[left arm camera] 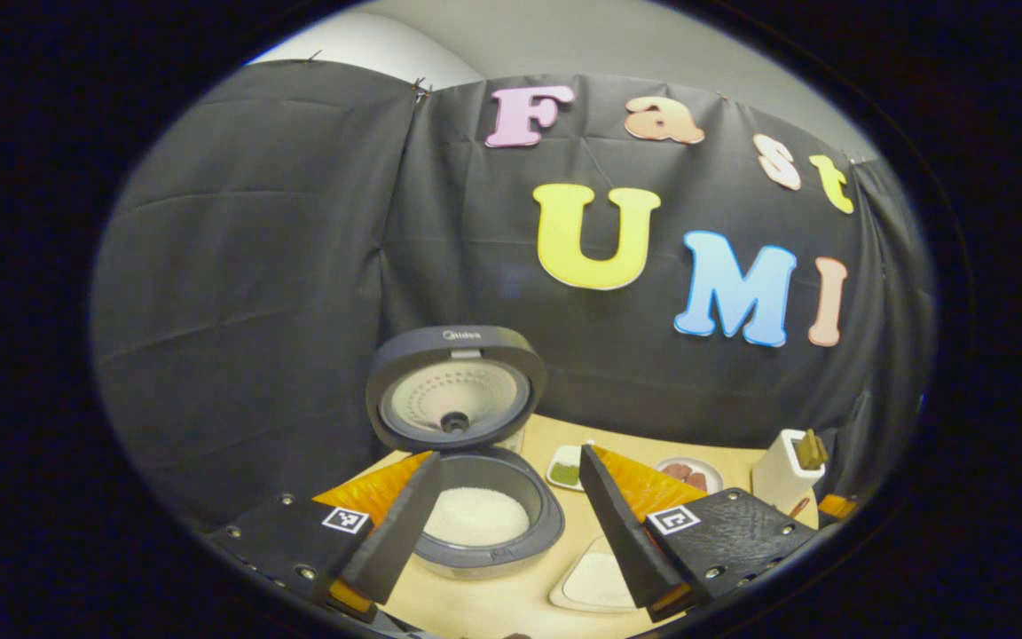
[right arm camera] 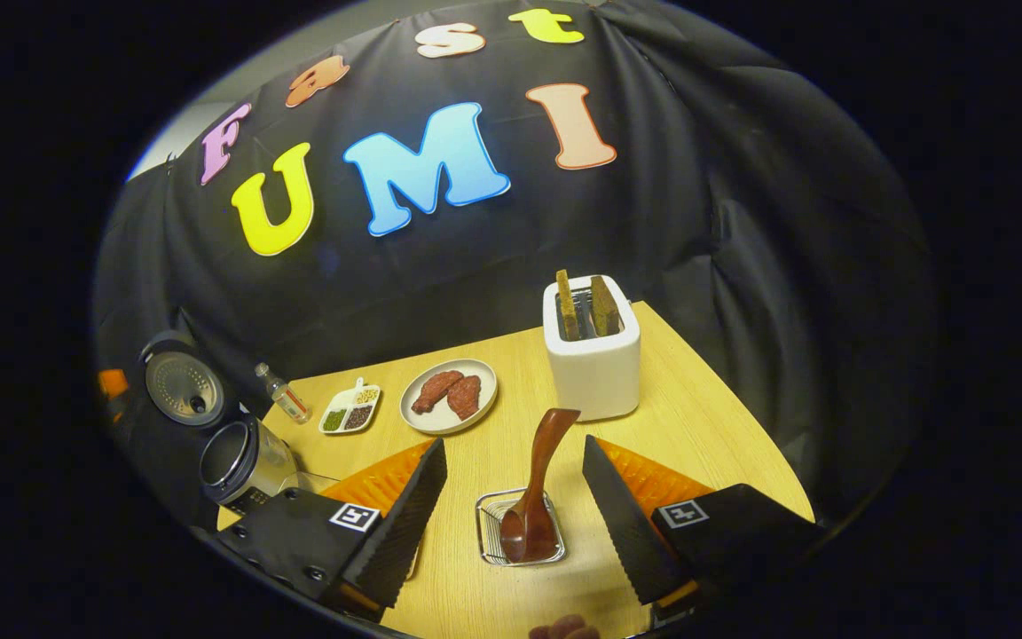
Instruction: Close the left gripper, press the button to open the rice cooker; take a wooden spoon from the chopstick holder with the right hand, scoop a spoonful of rice and pour it into the rice cooker, then put the wooden spoon back into the chopstick holder.
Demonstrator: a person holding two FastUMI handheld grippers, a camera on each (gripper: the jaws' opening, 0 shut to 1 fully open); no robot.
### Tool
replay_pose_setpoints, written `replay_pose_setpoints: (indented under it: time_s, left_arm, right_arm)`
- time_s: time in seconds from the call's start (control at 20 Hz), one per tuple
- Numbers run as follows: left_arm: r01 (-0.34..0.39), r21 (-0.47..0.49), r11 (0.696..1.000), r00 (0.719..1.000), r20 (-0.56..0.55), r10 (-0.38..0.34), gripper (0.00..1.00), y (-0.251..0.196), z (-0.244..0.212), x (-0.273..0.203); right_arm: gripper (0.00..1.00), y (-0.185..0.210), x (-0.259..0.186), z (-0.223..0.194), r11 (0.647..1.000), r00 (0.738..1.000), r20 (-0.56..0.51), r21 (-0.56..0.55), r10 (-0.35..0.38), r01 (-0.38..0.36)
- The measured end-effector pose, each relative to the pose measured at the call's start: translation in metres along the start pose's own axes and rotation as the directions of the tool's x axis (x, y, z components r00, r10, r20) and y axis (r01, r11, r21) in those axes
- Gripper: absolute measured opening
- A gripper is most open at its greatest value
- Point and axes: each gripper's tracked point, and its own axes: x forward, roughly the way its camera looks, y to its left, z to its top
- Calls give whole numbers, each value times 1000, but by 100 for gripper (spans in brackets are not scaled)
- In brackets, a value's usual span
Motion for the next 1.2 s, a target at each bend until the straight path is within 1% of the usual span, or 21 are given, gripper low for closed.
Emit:
replay_pose_setpoints:
  time_s: [0.1, 0.15, 0.2, 0.25, 0.3, 0.35, 0.4, 0.45, 0.5, 0.6, 0.7, 0.8, 0.85, 0.95, 1.0, 1.05, 1.1, 1.15, 1.2]
  left_arm:
    - [6, -27, 1000, 1000, 20, -5, 98, 19, 27, 30]
    - [3, -37, 999, 1000, 23, -2, 96, 28, 36, 45]
    - [2, -46, 999, 1000, 26, -1, 98, 37, 46, 61]
    - [1, -57, 998, 999, 33, 1, 98, 46, 58, 78]
    - [7, -68, 998, 999, 47, -3, 96, 52, 70, 95]
    - [15, -74, 997, 998, 57, -11, 98, 58, 77, 108]
    - [18, -74, 997, 998, 61, -14, 96, 64, 84, 122]
    - [27, -71, 997, 998, 52, -23, 96, 67, 87, 138]
    - [33, -74, 997, 999, 32, -30, 98, 70, 89, 153]
    - [42, -121, 992, 999, -7, -43, 98, 73, 87, 176]
    - [40, -175, 984, 994, -93, -57, 96, 73, 71, 196]
    - [28, -189, 982, 984, -168, -61, 98, 72, 52, 205]
    - [18, -173, 985, 979, -199, -53, 96, 72, 45, 202]
    - [21, -125, 992, 968, -245, -51, 99, 68, 36, 196]
    - [23, -121, 992, 963, -263, -54, 97, 65, 34, 192]
    - [29, -128, 991, 956, -287, -65, 100, 62, 30, 186]
    - [31, -145, 989, 948, -310, -75, 97, 59, 24, 179]
    - [37, -155, 987, 942, -325, -86, 100, 54, 18, 173]
    - [46, -155, 987, 935, -342, -97, 100, 50, 10, 165]
  right_arm:
    - [98, 15, -3, -8, 999, 1000, -12, -29, -15, 15]
    - [98, 21, -7, -11, 999, 1000, -17, -35, -18, 17]
    - [98, 28, -10, -13, 999, 999, -23, -42, -24, 23]
    - [98, 31, -12, -16, 998, 999, -26, -50, -38, 36]
    - [98, 34, -13, -15, 997, 998, -20, -58, -52, 50]
    - [98, 38, -16, -16, 996, 998, -16, -66, -59, 58]
    - [98, 42, -18, -17, 995, 998, -16, -75, -61, 59]
    - [98, 44, -19, -20, 994, 997, -20, -83, -69, 67]
    - [99, 46, -20, -23, 993, 997, -24, -86, -78, 76]
    - [98, 50, -22, -27, 993, 996, -29, -87, -86, 83]
    - [98, 54, -23, -33, 994, 996, -41, -81, -83, 80]
    - [98, 58, -24, -36, 995, 996, -47, -68, -77, 74]
    - [99, 59, -24, -37, 996, 996, -48, -63, -74, 71]
    - [98, 59, -24, -36, 996, 997, -41, -61, -68, 65]
    - [98, 58, -24, -35, 996, 997, -37, -65, -64, 62]
    - [98, 58, -25, -36, 996, 998, -35, -69, -61, 58]
    - [98, 56, -25, -37, 996, 998, -36, -72, -57, 54]
    - [98, 53, -26, -36, 996, 998, -29, -67, -56, 54]
    - [99, 50, -29, -33, 997, 998, -11, -58, -58, 57]
